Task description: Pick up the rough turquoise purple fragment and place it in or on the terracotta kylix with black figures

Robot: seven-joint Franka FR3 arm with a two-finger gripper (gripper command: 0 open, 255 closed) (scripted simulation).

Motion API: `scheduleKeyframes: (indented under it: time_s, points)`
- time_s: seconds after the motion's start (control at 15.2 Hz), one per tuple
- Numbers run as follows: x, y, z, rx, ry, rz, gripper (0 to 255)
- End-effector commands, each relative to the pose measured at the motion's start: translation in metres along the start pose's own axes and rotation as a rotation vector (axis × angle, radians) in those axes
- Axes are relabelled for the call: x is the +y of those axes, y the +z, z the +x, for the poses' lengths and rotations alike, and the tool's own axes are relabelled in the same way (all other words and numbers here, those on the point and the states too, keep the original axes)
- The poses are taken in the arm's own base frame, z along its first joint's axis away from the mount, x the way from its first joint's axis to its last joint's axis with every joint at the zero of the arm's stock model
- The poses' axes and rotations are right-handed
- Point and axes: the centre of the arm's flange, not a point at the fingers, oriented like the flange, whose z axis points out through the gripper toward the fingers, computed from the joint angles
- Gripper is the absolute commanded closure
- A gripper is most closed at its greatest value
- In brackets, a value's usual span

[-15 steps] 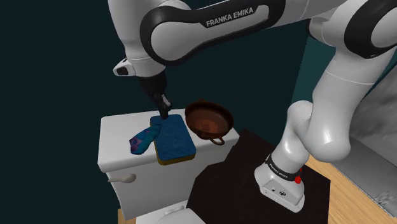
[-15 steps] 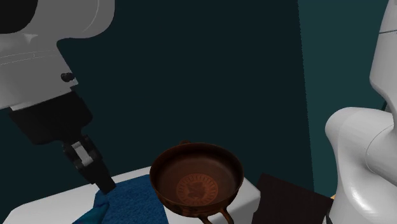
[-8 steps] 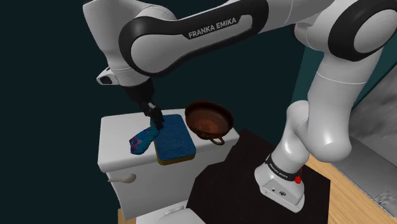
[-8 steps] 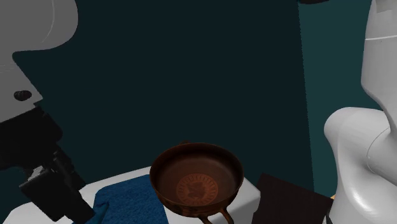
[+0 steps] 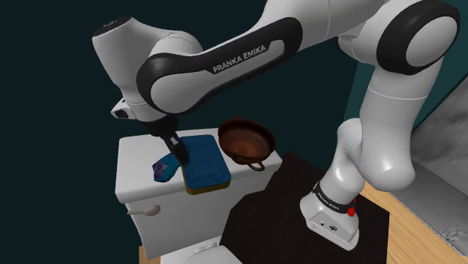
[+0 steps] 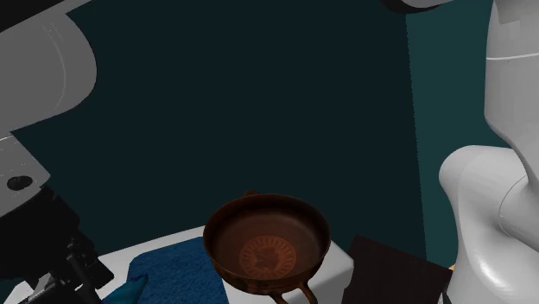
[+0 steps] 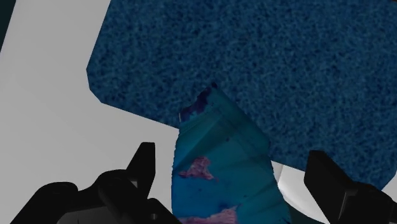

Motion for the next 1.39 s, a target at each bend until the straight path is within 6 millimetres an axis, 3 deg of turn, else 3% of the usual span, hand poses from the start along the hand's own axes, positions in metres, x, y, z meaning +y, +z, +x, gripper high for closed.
scheduleKeyframes:
  time_s: [0.0,0.46,0.53,1.12,1.32]
  points:
    - [0.001,0.010,0.000,0.000,0.000,0.000,0]
    - [0.001,0.010,0.000,0.000,0.000,0.000,0]
    - [0.001,0.010,0.000,0.000,0.000,0.000,255]
    - [0.001,0.010,0.000,0.000,0.000,0.000,255]
    - [-0.001,-0.005,-0.005,0.000,0.000,0.000,255]
